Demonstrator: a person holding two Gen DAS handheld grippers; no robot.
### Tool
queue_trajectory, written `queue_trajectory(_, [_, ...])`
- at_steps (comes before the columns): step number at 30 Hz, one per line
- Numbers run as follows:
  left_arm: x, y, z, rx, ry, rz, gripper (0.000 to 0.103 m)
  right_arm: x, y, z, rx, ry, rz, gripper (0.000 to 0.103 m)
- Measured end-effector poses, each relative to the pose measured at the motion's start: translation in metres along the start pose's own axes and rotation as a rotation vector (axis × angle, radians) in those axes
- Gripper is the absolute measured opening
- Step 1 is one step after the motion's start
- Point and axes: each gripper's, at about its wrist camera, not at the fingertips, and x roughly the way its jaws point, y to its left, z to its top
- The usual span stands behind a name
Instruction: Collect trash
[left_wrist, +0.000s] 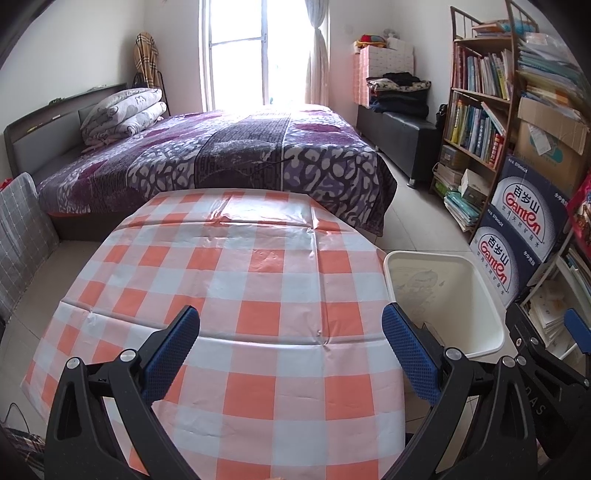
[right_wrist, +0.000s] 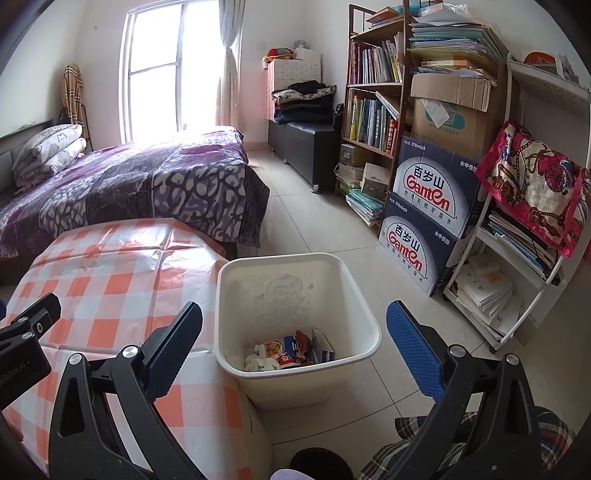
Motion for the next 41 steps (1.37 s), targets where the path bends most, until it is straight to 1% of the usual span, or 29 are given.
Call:
queue_trajectory(8, [0.0, -0.0032, 0.0014, 0.004, -0.016, 0.0, 0.096, 0.0053, -0.0012, -0.0021, 0.005, 0.033, 0.021, 0.096])
queue_trajectory(12, [-0.0014, -0.0046, 0.0017, 0.007, -0.026, -0.012, 0.096, 0.0079, -0.0031, -0.0025, 0.013, 0.051, 0.03, 0.096])
queue_trajectory(26, [0.0001, -0.0097, -0.0015, 0.035, -0.026, -0.018, 0.094, 0.0045, -0.0041, -0.0026, 0.021, 0.019, 0.034, 0.096])
queue_trajectory(32, [0.0005, -0.0082, -0.001, 0.019, -0.014, -0.019, 0.094, 0.0038, -0.0044, -0.0023, 0.025, 0.016, 0.036, 0.096])
queue_trajectory(38, [0.007, -0.0052, -0.0007, 0.001, 0.024, -0.021, 0.094, 0.004, -0.0052, -0.0021, 0.027, 0.017, 0.036, 0.096])
queue_trajectory(41, [0.0078, -0.0043, -0.0008, -0.004, 0.03, -0.019, 0.094, 0.004, -0.0054, -0.002, 0.025, 0.017, 0.037, 0.096])
